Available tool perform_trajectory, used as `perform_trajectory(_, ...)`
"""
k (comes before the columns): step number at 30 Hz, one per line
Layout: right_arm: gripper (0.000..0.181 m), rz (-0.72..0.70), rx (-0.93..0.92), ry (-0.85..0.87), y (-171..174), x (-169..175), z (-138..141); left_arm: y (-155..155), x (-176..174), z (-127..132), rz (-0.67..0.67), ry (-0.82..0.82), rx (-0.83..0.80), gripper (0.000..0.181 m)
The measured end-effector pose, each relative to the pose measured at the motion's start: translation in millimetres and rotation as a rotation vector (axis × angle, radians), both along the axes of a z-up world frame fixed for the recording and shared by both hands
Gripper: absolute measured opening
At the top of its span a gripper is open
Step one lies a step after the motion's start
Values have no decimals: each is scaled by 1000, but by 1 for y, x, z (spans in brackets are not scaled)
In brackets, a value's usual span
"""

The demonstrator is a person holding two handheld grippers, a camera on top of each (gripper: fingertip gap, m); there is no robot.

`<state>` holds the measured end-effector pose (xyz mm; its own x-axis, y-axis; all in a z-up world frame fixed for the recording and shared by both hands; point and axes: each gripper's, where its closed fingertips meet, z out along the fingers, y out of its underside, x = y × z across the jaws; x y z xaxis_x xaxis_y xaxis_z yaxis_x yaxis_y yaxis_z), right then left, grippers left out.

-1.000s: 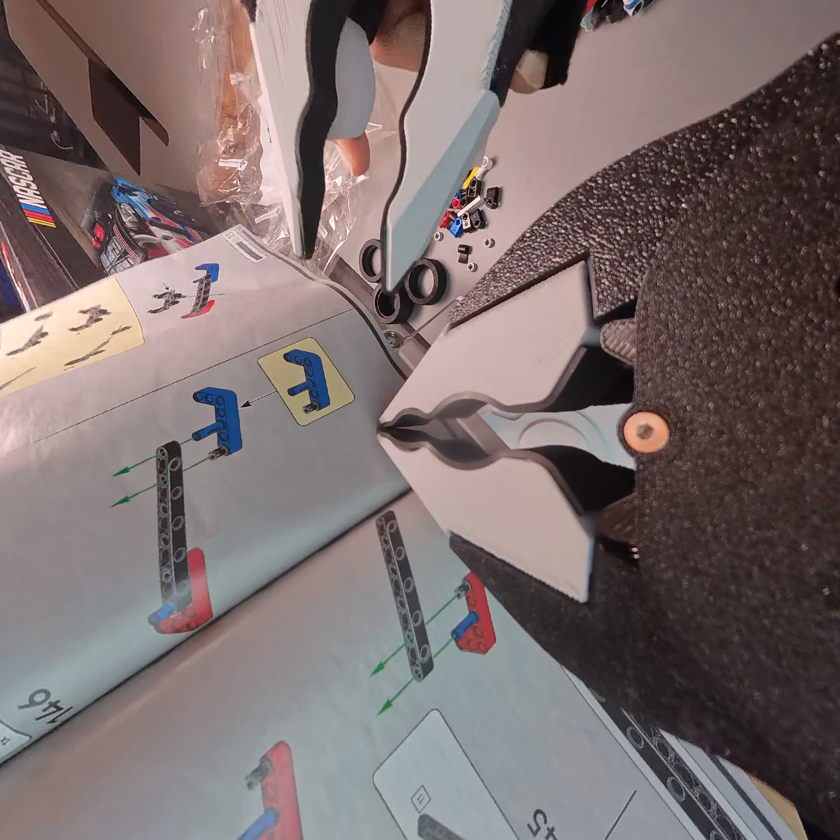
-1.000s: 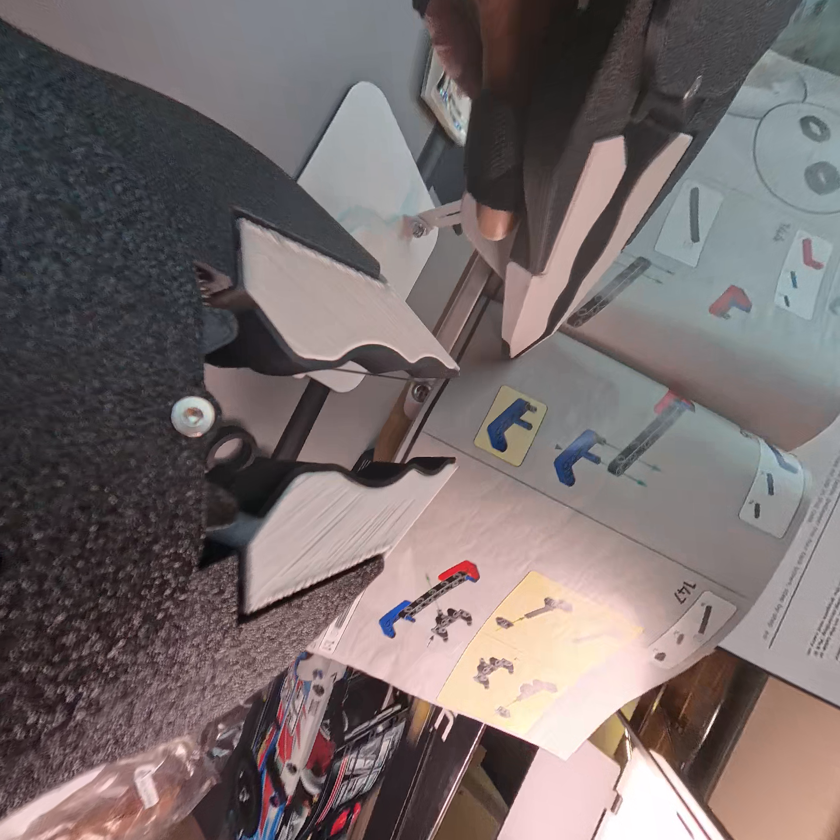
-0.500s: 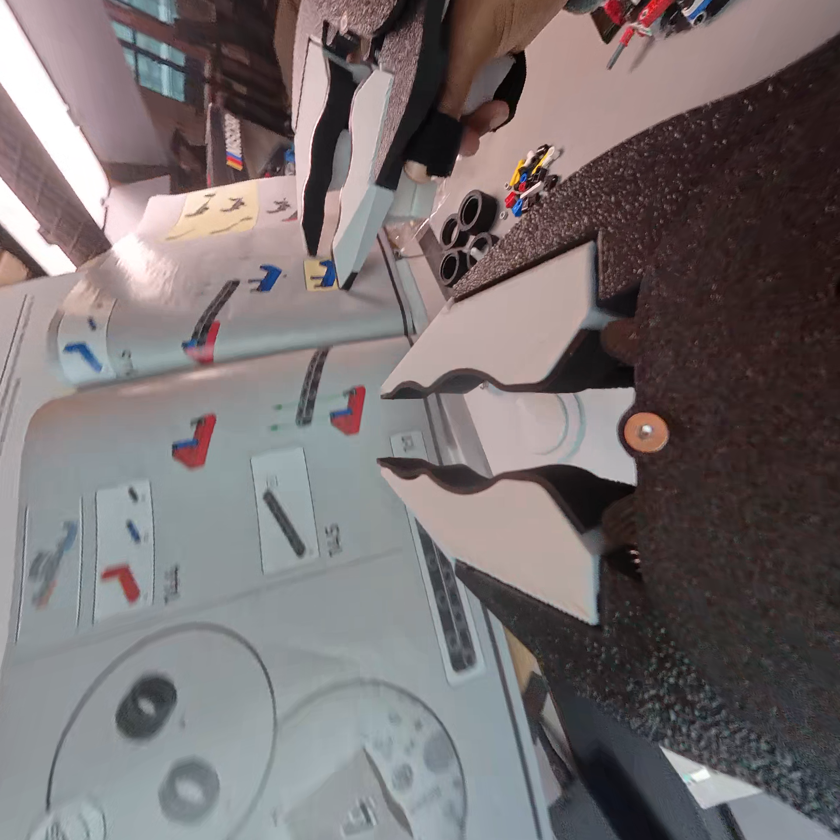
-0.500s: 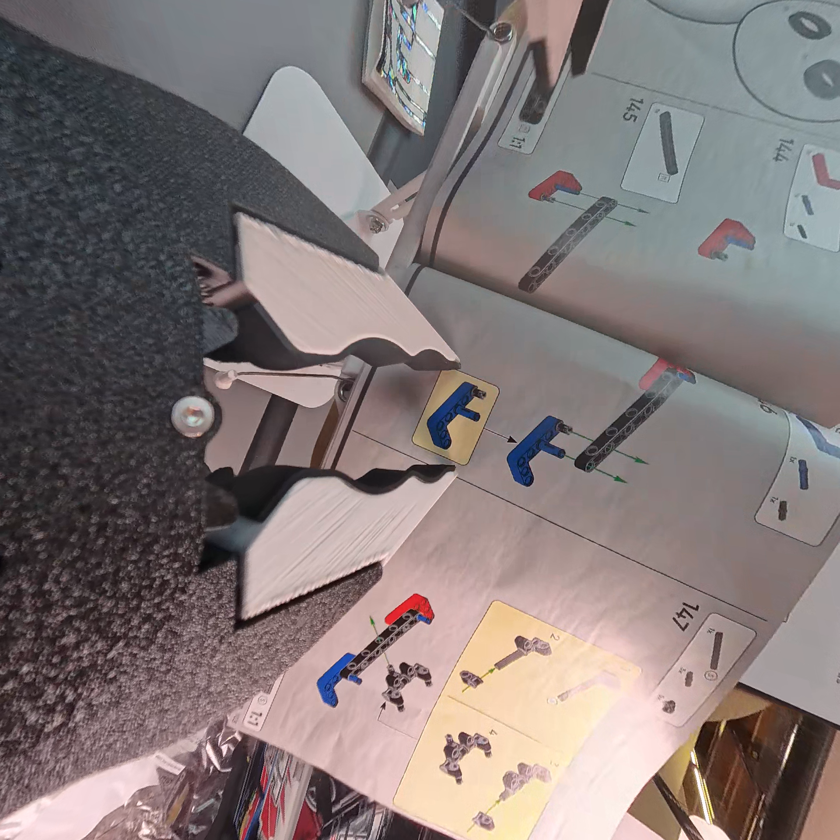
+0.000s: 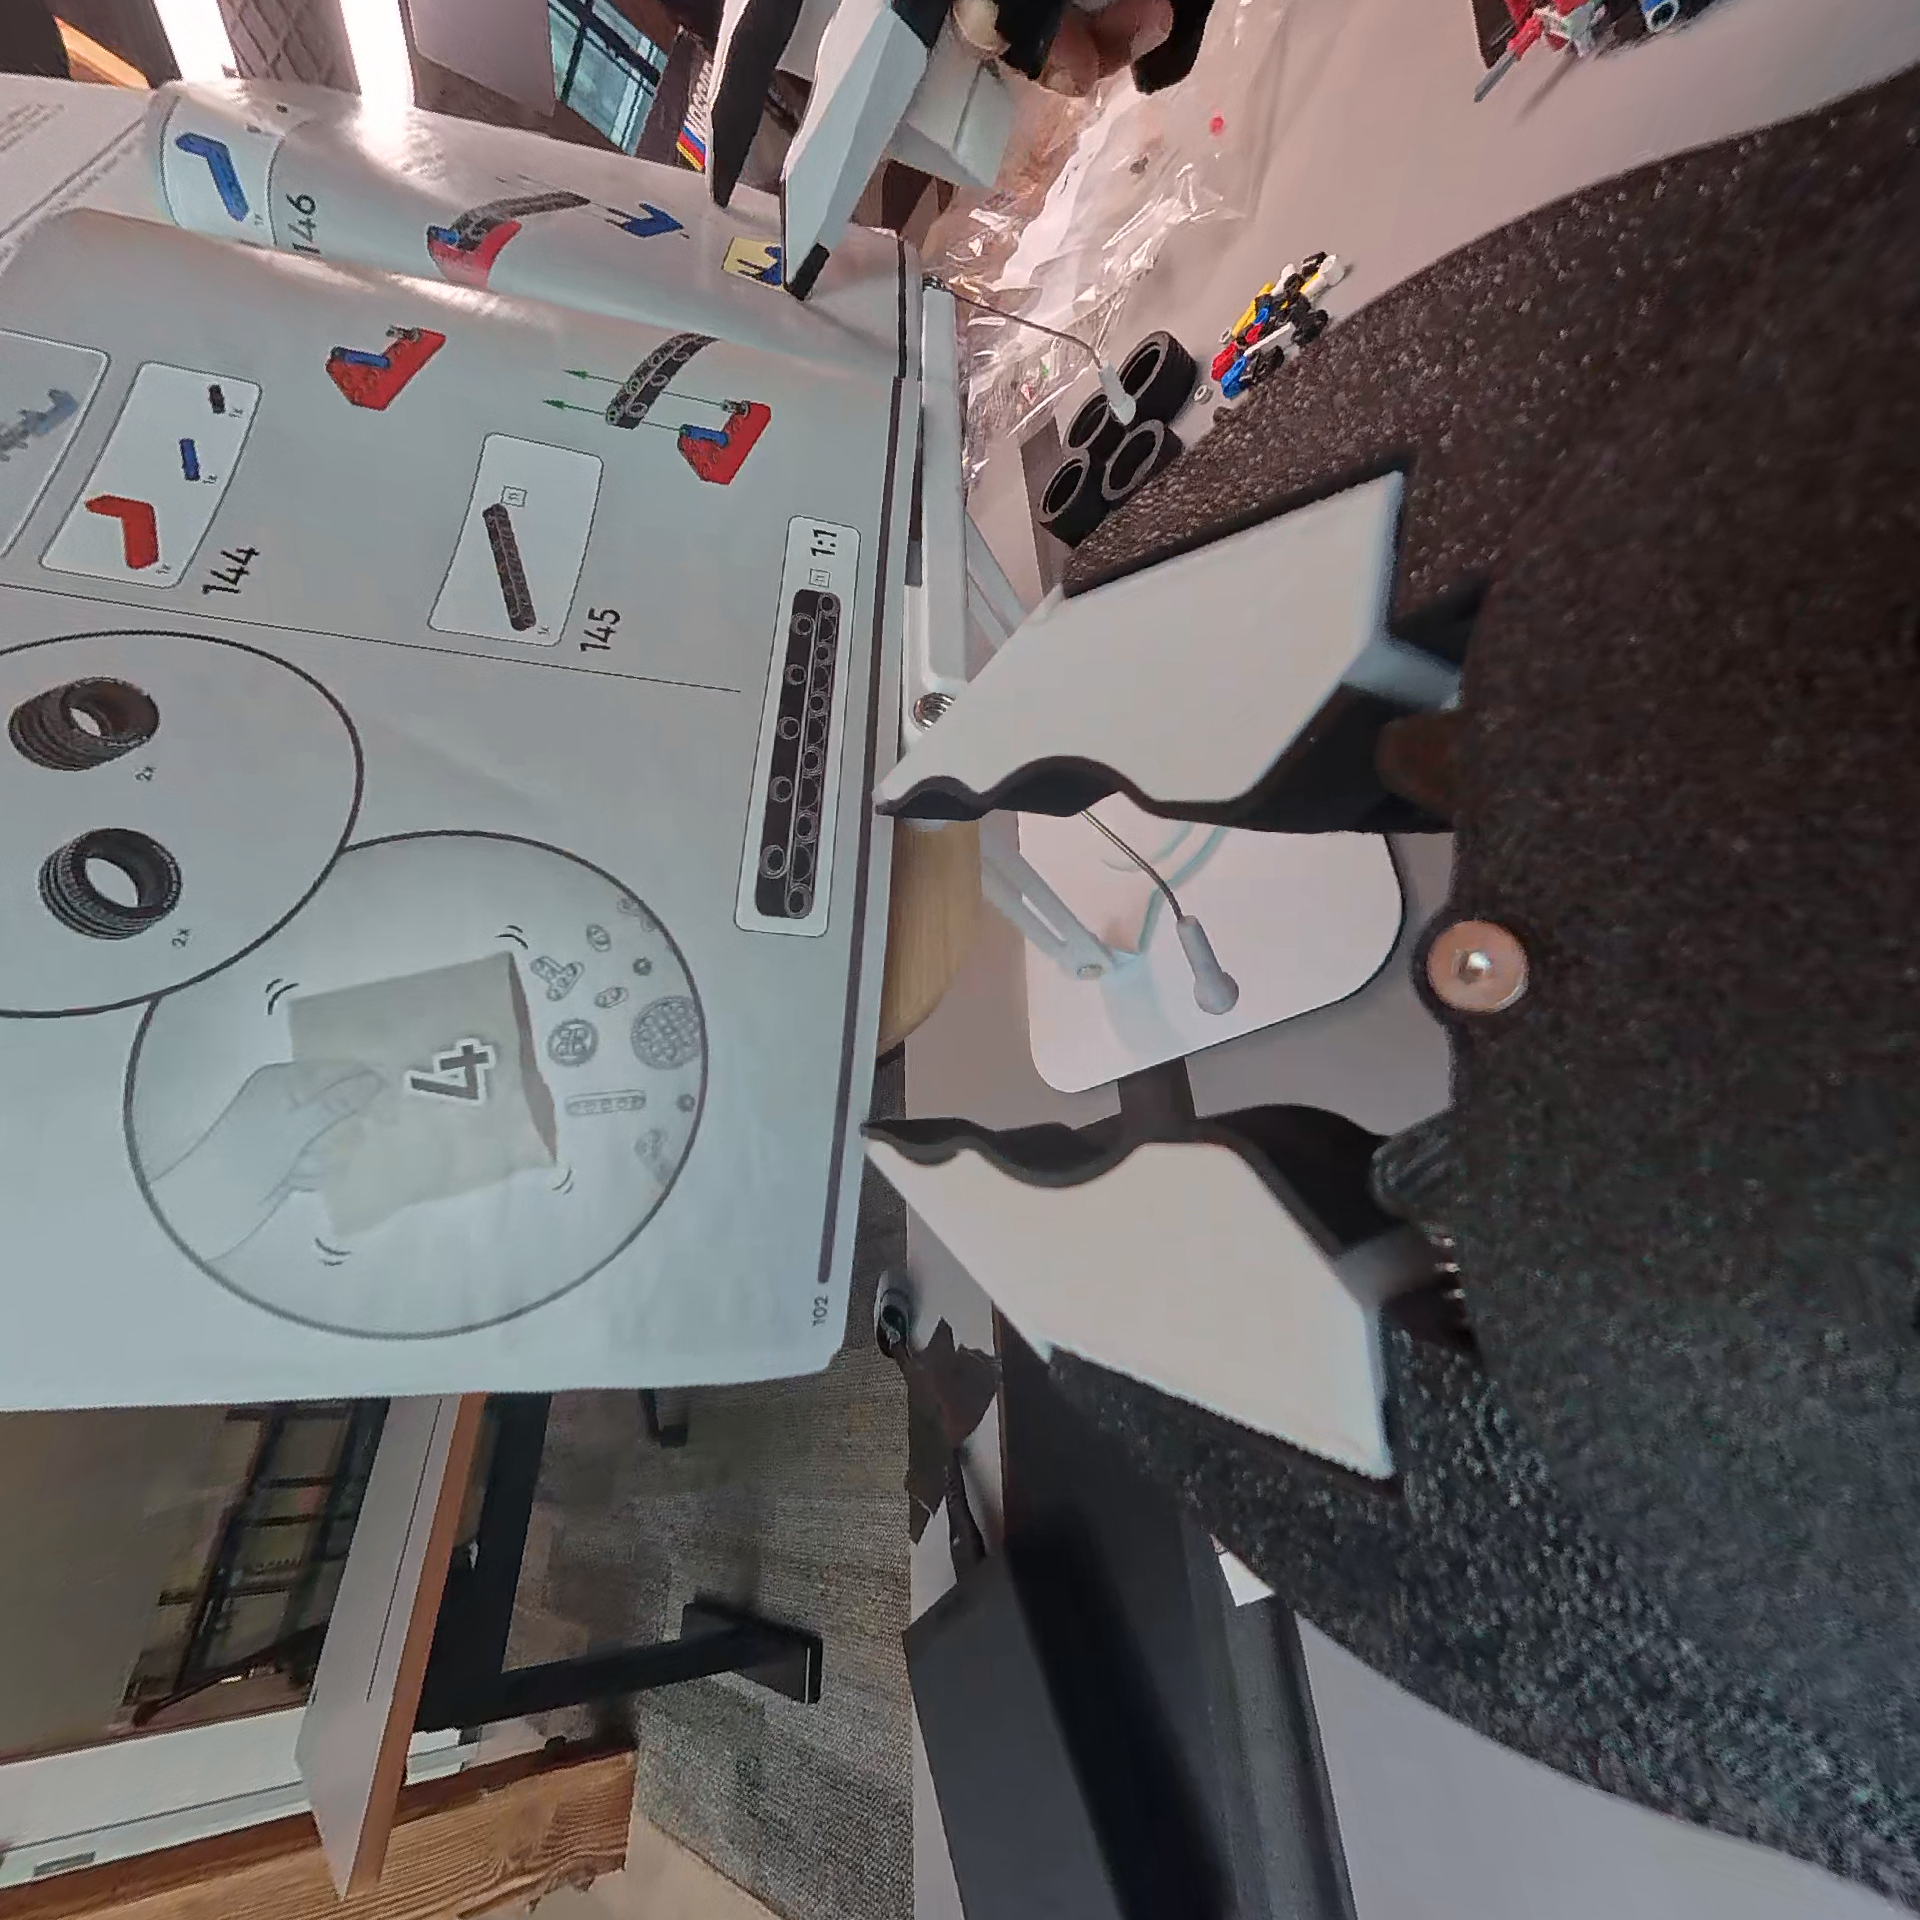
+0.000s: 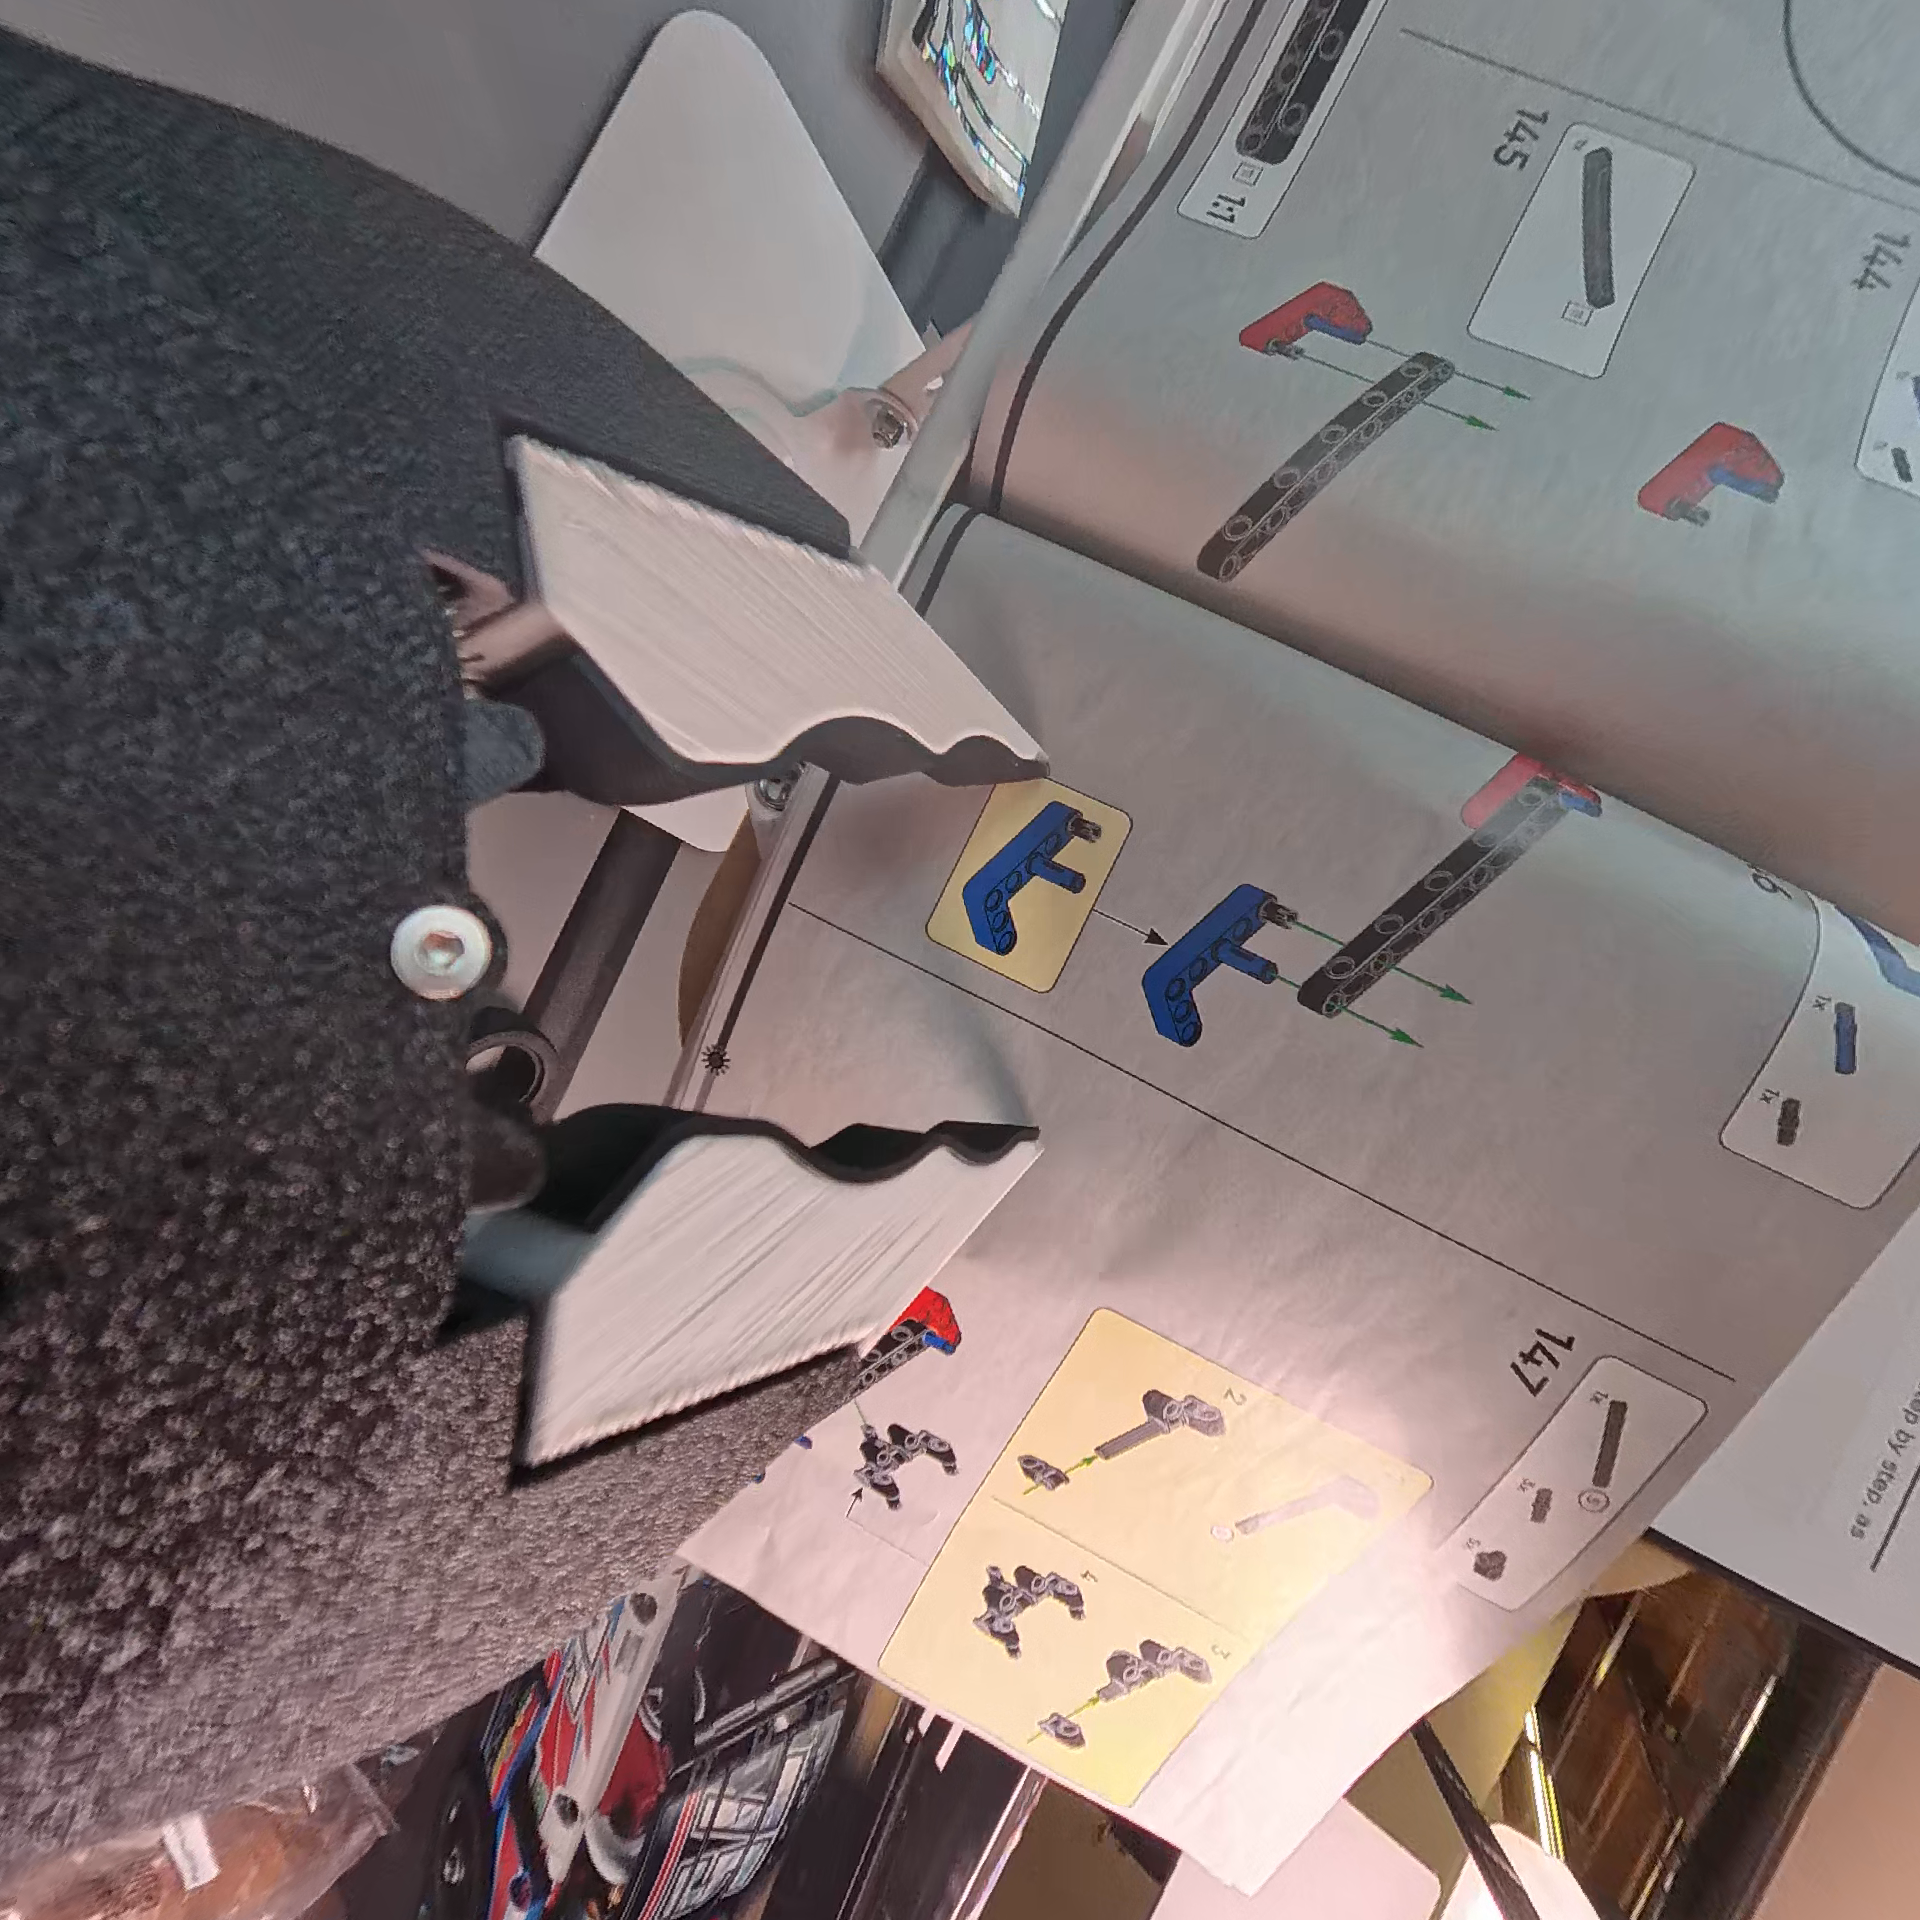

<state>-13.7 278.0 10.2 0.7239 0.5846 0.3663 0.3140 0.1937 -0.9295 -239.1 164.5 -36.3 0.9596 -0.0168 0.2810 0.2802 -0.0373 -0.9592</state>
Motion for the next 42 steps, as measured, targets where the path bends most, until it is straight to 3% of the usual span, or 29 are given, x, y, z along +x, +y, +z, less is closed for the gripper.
perform_trajectory(12,62,30,20,83,-4,6,-7,-2,0,-1,-9,-3,12,55)
perform_trajectory(20,62,1,-16,37,-11,8,-5,-2,0,-2,-7,8,11,55)
perform_trajectory(28,58,41,19,74,-48,-8,14,-3,0,-3,8,48,10,56)
perform_trajectory(32,58,13,100,9,-59,-20,14,-4,0,-3,14,64,7,56)
perform_trajectory(42,62,-15,27,-47,-11,3,-1,-10,-5,-2,32,61,14,56)
